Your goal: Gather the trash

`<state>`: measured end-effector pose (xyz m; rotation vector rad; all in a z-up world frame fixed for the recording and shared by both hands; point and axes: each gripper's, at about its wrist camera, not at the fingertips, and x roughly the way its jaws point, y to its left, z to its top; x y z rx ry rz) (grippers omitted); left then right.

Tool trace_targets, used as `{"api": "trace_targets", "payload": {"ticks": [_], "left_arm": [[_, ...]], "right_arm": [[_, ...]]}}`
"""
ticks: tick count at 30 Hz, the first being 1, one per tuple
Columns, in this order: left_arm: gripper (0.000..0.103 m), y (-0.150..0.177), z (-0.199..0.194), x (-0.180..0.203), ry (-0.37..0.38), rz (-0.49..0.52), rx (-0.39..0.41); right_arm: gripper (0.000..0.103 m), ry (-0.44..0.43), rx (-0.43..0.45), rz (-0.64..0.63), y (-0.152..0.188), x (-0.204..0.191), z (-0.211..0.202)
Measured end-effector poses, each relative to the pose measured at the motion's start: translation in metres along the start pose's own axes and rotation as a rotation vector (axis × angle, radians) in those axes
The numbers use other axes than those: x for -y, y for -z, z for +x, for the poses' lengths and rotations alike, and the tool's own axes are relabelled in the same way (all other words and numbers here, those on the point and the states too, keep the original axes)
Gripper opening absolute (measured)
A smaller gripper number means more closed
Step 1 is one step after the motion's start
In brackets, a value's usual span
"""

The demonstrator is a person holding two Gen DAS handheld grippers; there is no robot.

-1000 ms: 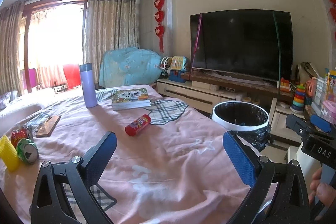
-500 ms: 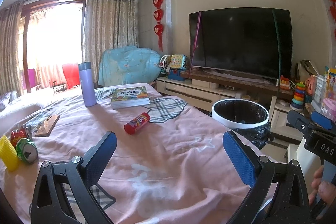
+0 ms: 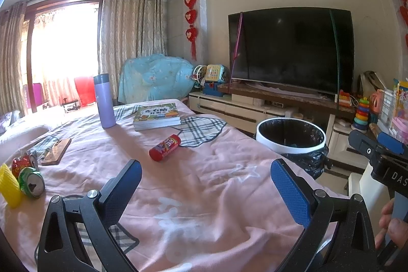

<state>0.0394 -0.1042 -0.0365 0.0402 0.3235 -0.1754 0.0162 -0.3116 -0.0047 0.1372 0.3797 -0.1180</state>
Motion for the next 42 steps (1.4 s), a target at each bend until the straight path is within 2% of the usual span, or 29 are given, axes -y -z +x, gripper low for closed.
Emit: {"api": "trace_targets", "payload": {"ticks": [42], "left_arm": [[0.102, 0.001, 0.007, 0.000, 0.019, 0.015, -0.017]], "right_arm": [[0.103, -0.018, 0.008, 0.014, -0.002, -0.012, 0.001]]}}
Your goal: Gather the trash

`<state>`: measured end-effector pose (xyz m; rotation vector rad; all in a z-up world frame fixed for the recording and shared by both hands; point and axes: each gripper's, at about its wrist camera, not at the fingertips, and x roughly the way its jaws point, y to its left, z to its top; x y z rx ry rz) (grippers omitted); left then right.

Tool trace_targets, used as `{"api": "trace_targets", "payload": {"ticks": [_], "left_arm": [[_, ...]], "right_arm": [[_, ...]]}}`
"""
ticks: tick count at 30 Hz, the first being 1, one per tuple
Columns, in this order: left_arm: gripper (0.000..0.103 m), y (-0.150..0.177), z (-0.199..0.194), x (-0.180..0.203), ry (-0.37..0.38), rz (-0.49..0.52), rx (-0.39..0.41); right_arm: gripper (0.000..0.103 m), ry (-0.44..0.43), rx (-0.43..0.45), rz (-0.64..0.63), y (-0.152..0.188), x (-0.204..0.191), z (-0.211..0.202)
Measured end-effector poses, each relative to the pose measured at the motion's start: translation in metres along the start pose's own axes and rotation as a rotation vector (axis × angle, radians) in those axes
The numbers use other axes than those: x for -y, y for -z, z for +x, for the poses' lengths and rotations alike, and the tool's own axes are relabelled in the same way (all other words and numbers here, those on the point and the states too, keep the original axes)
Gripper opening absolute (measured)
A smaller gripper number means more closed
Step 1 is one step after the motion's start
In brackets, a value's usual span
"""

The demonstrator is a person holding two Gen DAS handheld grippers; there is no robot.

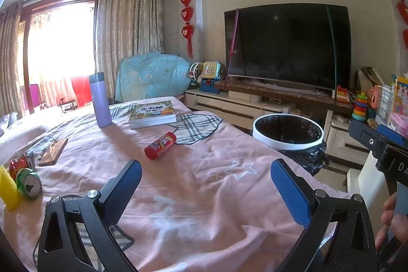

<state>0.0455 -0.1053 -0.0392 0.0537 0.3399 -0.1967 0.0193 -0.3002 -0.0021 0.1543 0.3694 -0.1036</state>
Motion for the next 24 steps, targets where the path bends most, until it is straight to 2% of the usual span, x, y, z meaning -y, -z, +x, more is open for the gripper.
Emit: {"api": "trace_targets", "payload": {"ticks": [24], "left_arm": [[0.102, -0.009, 0.018, -0.015, 0.021, -0.047, -0.076]], "right_arm": [[0.103, -0.029, -0.078, 0.028, -0.001, 0.003, 0.020]]}}
